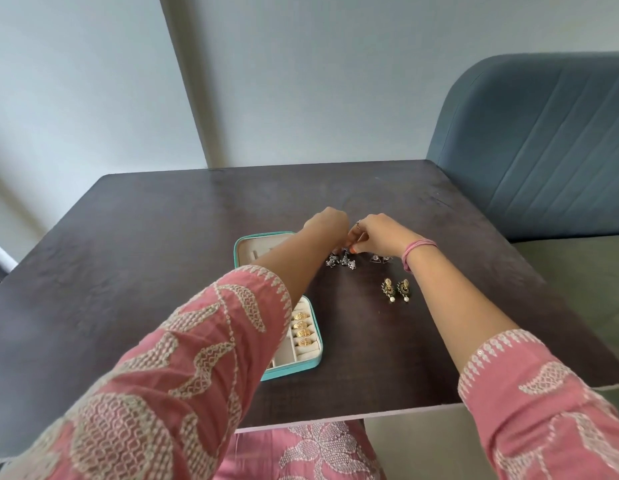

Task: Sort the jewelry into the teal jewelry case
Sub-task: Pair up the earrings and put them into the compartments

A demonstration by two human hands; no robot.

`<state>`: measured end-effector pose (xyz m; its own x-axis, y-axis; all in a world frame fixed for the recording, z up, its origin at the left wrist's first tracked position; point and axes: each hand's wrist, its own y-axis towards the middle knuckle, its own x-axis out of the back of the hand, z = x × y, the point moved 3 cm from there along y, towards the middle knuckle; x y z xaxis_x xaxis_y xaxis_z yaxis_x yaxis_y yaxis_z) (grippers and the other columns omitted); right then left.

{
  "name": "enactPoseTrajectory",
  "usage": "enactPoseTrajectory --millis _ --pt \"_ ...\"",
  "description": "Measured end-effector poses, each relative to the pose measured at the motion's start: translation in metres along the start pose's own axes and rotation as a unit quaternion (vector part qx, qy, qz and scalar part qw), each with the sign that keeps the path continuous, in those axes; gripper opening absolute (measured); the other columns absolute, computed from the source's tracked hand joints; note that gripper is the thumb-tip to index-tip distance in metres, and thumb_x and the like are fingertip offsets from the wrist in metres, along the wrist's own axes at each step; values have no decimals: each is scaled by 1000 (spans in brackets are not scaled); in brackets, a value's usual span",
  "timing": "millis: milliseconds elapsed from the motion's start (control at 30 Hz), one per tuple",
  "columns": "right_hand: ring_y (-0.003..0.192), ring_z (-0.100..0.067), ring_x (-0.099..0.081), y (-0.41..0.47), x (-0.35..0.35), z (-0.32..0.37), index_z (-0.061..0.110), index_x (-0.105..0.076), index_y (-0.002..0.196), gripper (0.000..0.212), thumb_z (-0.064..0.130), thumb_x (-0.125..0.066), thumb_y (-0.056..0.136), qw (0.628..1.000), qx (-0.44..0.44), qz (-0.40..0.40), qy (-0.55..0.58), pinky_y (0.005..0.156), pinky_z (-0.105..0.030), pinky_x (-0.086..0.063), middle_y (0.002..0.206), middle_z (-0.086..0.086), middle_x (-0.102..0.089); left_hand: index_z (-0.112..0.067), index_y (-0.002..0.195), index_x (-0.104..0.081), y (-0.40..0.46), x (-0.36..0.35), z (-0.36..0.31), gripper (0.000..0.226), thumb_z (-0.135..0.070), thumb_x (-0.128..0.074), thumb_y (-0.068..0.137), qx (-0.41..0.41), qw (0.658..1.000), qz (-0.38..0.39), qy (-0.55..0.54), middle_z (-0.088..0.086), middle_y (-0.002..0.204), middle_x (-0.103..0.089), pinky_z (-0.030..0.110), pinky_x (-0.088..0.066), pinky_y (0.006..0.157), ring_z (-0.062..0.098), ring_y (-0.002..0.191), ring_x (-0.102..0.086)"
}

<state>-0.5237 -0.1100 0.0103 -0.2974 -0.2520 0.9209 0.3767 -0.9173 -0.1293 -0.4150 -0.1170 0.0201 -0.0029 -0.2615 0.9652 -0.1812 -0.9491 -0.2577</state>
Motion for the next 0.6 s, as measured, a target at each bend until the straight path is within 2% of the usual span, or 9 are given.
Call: enactPoseTrajectory --millis 67,167,267,300,367,400,467,533,600 --pt "81 -10 -57 -1 -1 0 18 -73 101 18 12 -64 87 1000 5 -4 -3 69 -13 -35 97 0 -71 -9 50 -45 -3 0 0 39 -8 -64 84 -1 1000 -9 -17 5 68 -59 32 -44 72 29 101 -64" --pt "84 -9 -56 -4 2 1 17 -73 104 19 14 -63 88 1000 15 -13 -15 72 -13 -35 100 1 -71 -9 50 -45 -4 -2 0 39 -6 -61 85 -5 1000 -7 -25 12 98 -70 33 -43 72 31 101 -63" --pt "83 -9 -58 -8 7 3 17 -73 101 18 14 -64 86 1000 20 -12 -9 73 -17 -39 95 2 -70 -9 51 -47 -5 -3 0 37 -6 -64 84 -2 1000 -4 -31 9 85 -67 34 -44 74 31 101 -64" --pt "81 -8 -59 -10 10 4 18 -73 99 17 14 -65 85 1000 23 -12 -6 71 -16 -40 92 3 -69 -8 55 -52 -6 -2 0 32 -6 -63 85 -5 999 -11 -45 8 83 -66 34 -45 75 30 101 -64" --pt "76 -5 -59 -12 15 6 19 -73 96 15 14 -65 84 999 35 -17 1 63 -10 -38 87 6 -68 -3 78 -66 -12 3 -1 12 -9 -61 87 -15 997 -28 -66 12 99 -68 33 -46 77 31 102 -63" --pt "72 -1 -58 -13 19 7 20 -73 95 15 14 -65 84 999 41 -21 5 61 -6 -37 87 7 -67 -1 90 -67 -15 6 -1 12 -11 -60 88 -18 997 -39 -62 14 106 -67 32 -46 76 31 102 -63" --pt "72 3 -58 -17 26 10 22 -73 95 15 15 -64 84 998 46 -29 17 63 -6 -39 88 8 -69 -1 100 -67 -21 11 1 19 -13 -58 89 -27 997 -60 -49 15 108 -67 32 -46 76 31 102 -63" --pt "78 -3 -63 -21 34 11 25 -73 94 16 17 -64 83 998 43 -35 34 70 -15 -45 90 7 -71 -3 105 -67 -28 19 3 22 -15 -56 90 -28 994 -85 -67 13 109 -67 32 -48 81 29 103 -62" --pt "81 -8 -64 -27 43 13 26 -73 95 16 19 -65 83 997 43 -44 48 70 -15 -46 89 6 -71 -6 111 -68 -38 30 6 25 -12 -53 91 -27 989 -102 -100 10 113 -67 31 -48 86 26 106 -62"
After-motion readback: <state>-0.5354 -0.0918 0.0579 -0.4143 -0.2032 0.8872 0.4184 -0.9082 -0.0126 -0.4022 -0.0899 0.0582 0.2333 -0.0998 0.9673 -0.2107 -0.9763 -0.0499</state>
